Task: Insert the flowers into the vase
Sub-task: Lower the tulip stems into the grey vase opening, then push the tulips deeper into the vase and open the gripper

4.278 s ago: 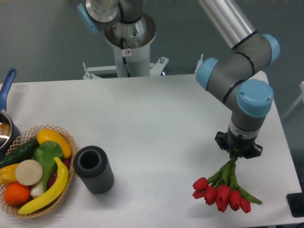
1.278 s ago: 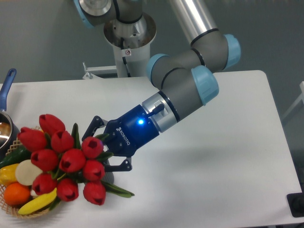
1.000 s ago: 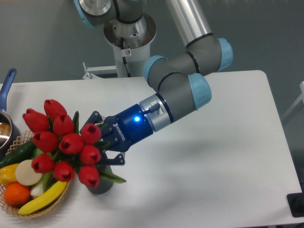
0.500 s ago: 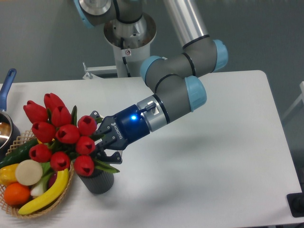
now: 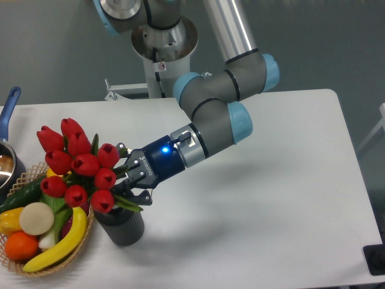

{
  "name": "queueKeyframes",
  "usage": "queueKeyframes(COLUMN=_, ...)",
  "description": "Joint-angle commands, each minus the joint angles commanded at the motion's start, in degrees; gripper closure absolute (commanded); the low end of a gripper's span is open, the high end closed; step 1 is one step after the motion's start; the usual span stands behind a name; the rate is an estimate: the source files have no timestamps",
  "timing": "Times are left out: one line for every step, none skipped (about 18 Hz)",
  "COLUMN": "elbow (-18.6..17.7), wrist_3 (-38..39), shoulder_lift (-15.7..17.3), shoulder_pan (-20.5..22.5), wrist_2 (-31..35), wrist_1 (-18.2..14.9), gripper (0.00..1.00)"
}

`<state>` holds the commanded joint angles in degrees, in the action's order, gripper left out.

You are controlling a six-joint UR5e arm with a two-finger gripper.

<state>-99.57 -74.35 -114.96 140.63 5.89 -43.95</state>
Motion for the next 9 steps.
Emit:
queueKeyframes(elbow=-0.79, wrist_3=-1.40, shoulder_lift=0.00, shoulder_pan=0.00, wrist_2=0.09, wrist_1=0.00, gripper=0.76)
queueKeyframes(elbow=-1.93, wrist_3=-3.07, shoulder_lift=-0.18, shoulder_pan=0.00, wrist_2=0.09, wrist_1=0.00, gripper=0.75)
queueKeyframes(elbow=-2.98, wrist_3=-4.74, shoulder_lift=-0.18, shoulder_pan=0.00, wrist_2=0.18, wrist_1=0.00, gripper=0.74)
queueKeyframes(elbow=-5.00, wrist_3=-7.28, shoulder_lift=-0.44, shoulder_pan=0.09, wrist_2=0.18, wrist_1=0.00, gripper=0.73)
queueKeyframes(elbow=-5.54, wrist_3=-7.91, shoulder_lift=-0.53, shoulder_pan=0.09, wrist_2=0.18, wrist_1=0.00, gripper=0.73)
queueKeyframes(elbow=-5.89, wrist_3=-8.27, shoulder_lift=-0.70, shoulder_pan=0.09, wrist_2=0.18, wrist_1=0.00, gripper=0.72)
queueKeyframes(elbow=-5.90, wrist_3=-8.79, shoulder_lift=-1.23, shoulder_pan=0.09, wrist_2=0.26, wrist_1=0.00, gripper=0.72)
queueKeyframes(elbow=-5.90, wrist_3=-9.15, shoulder_lift=-1.32, shoulder_pan=0.09, wrist_2=0.26, wrist_1=0.00, gripper=0.72)
queueKeyframes(elbow=-5.90, wrist_3=-9.32, shoulder_lift=-1.58, shoulder_pan=0.09, wrist_2=0.26, wrist_1=0.00, gripper=0.71)
